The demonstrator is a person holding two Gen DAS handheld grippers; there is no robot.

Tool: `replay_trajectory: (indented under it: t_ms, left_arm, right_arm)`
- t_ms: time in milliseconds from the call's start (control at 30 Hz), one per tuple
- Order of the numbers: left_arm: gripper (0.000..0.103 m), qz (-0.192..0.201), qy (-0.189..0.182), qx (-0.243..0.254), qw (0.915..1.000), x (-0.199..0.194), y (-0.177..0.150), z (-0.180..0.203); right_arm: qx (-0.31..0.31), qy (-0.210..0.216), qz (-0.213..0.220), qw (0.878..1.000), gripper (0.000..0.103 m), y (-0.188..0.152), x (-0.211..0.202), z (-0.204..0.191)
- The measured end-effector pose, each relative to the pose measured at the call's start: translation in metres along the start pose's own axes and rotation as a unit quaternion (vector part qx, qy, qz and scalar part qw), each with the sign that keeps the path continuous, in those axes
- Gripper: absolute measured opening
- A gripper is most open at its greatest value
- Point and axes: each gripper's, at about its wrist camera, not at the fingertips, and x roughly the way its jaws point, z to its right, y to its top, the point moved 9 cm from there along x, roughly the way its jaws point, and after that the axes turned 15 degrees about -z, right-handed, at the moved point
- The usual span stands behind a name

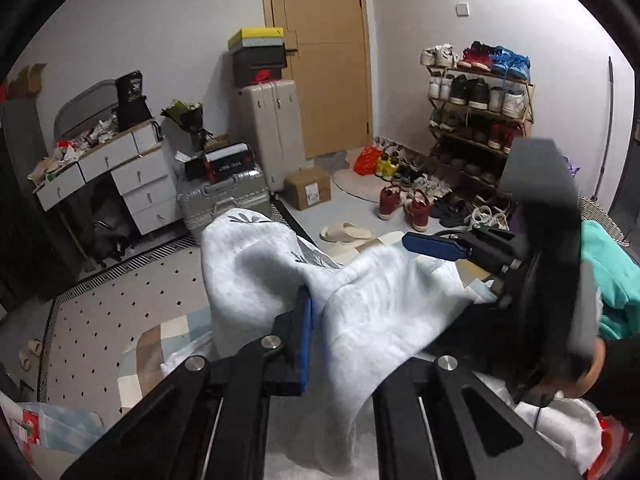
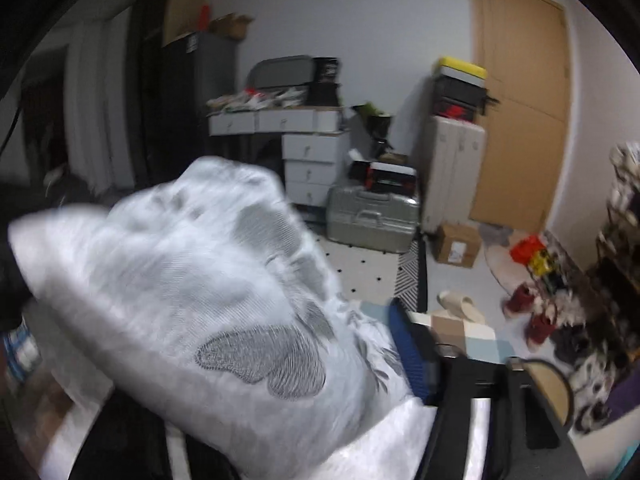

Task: Fold large clothes

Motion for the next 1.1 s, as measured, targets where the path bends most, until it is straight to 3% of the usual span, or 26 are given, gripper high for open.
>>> replay_trajectory:
  t_ms: [33, 167, 300, 467, 600, 700, 800, 833, 900, 967, 1000, 1033, 1067, 1100]
  left_arm:
    - [0.006, -0.001, -0.005, 0.004, 1.0000, 0.005, -0.001, 0.004]
    - [0.017, 0.010, -0.017, 0.017, 0.9997, 0.000, -0.016, 0.017]
    - [0.018, 0.018, -0.036, 0.030, 0.9987, -0.007, -0.030, 0.026]
    - [0.018, 0.012, -0.074, 0.061, 0.9953, -0.014, -0.053, 0.051]
    - [0.020, -0.030, -0.119, 0.085, 0.9888, 0.007, -0.098, 0.073]
    - [0.020, -0.083, -0.128, 0.106, 0.9826, 0.035, -0.134, 0.088]
    - [0.021, -0.127, -0.169, 0.086, 0.9736, 0.049, -0.159, 0.096]
    - [0.024, -0.137, -0.180, 0.078, 0.9709, 0.050, -0.162, 0.096]
    - [0.046, -0.155, -0.213, 0.052, 0.9633, 0.047, -0.168, 0.095]
    - [0.048, -0.126, -0.240, 0.033, 0.9619, 0.031, -0.163, 0.090]
    - [0.055, -0.110, -0.246, 0.026, 0.9627, 0.022, -0.159, 0.087]
    - [0.061, -0.103, -0.250, 0.021, 0.9625, 0.017, -0.159, 0.087]
    - [0.074, -0.091, -0.261, 0.006, 0.9611, 0.008, -0.155, 0.082]
    - [0.080, -0.078, -0.268, -0.010, 0.9604, 0.002, -0.151, 0.077]
  right_arm:
    - [0.013, 0.028, 0.000, 1.000, 0.017, 0.001, -0.003, -0.001]
    - [0.048, 0.072, 0.005, 0.996, 0.014, -0.004, -0.020, 0.000]
    - [0.047, 0.098, 0.017, 0.994, 0.013, -0.019, -0.043, -0.008]
    - [0.023, 0.082, 0.008, 0.996, 0.012, -0.065, -0.064, -0.022]
    - [0.035, 0.086, -0.044, 0.995, 0.012, -0.130, -0.046, -0.028]
    - [0.100, 0.123, -0.095, 0.983, 0.013, -0.185, -0.015, -0.028]
    - [0.148, 0.132, -0.146, 0.969, 0.015, -0.224, 0.012, -0.025]
    - [0.167, 0.131, -0.161, 0.964, 0.015, -0.235, 0.020, -0.023]
    - [0.194, 0.135, -0.170, 0.957, 0.015, -0.244, 0.023, -0.017]
    - [0.211, 0.139, -0.160, 0.954, 0.017, -0.244, 0.017, -0.012]
    - [0.210, 0.130, -0.163, 0.955, 0.018, -0.245, 0.014, -0.011]
    - [0.202, 0.117, -0.170, 0.957, 0.024, -0.247, 0.010, -0.012]
    - [0.190, 0.106, -0.171, 0.961, 0.035, -0.248, 0.005, -0.015]
    - [0.179, 0.092, -0.170, 0.965, 0.048, -0.251, -0.002, -0.019]
